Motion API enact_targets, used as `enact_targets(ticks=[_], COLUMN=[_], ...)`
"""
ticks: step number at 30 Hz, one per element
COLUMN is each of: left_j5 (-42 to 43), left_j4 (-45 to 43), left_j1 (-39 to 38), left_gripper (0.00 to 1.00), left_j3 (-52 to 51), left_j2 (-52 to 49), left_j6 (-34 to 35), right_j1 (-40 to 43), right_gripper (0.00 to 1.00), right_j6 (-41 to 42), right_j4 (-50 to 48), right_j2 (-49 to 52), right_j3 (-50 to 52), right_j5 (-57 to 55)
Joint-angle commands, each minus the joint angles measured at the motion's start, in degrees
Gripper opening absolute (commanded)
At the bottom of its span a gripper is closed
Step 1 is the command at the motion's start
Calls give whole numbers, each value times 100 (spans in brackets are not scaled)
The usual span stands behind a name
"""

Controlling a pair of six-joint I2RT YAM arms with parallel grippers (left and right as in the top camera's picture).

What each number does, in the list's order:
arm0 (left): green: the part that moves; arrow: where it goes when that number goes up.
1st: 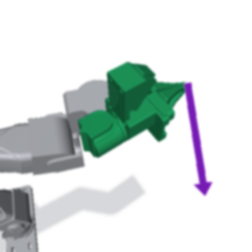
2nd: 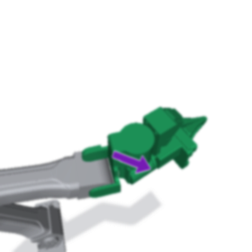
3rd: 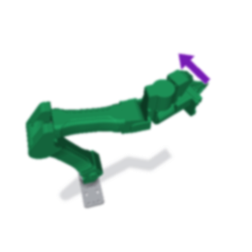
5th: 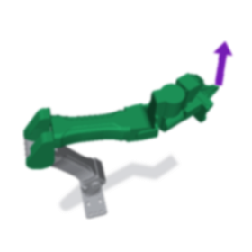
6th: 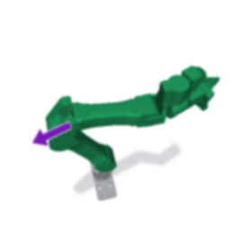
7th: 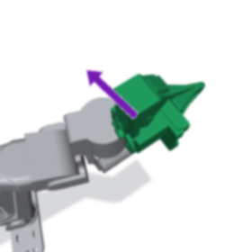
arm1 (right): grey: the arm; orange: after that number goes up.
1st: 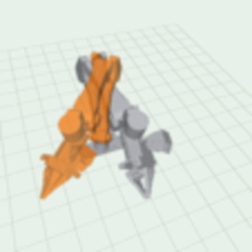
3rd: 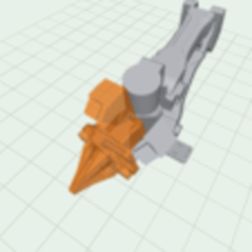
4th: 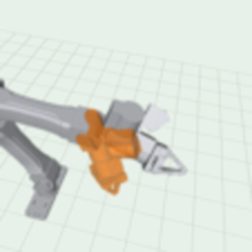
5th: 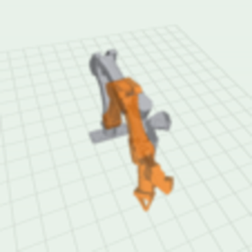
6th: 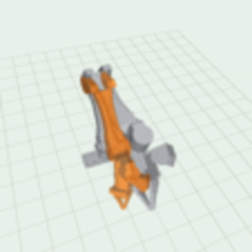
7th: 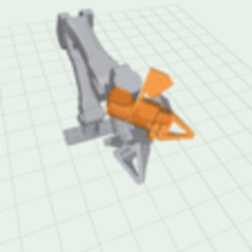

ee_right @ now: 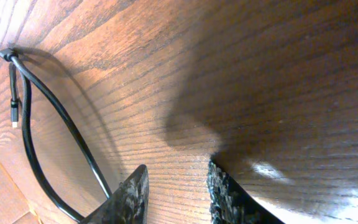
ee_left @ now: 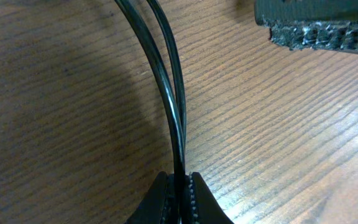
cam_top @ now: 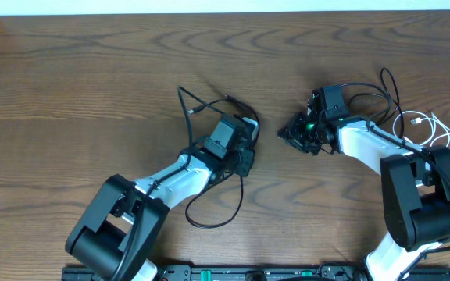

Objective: Untangle cables

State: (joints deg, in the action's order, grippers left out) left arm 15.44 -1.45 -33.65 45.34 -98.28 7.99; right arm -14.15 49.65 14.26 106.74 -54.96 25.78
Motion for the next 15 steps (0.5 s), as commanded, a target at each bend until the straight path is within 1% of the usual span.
enact_targets(ticks=[1, 9, 13, 15], left_j5=[409, 402, 404, 402], left_j4=[-11, -120, -197, -212], left_j1=[138, 225, 249, 267], left_gripper=[8, 8, 9, 9], left_j3=[-11, -9, -9, -9], left_j2=[2, 717, 1023, 1163], left_j6=[92, 90, 90, 90], right_j1=[-22, -162, -264, -313], right_gripper=[30, 30, 36, 37], right_j6=[-20, -20, -20, -20], right_j4=[184, 85, -39, -79], right_j2=[343, 343, 343, 343], right_j3=[291, 291, 291, 291], right_j5=[-914, -916, -916, -916])
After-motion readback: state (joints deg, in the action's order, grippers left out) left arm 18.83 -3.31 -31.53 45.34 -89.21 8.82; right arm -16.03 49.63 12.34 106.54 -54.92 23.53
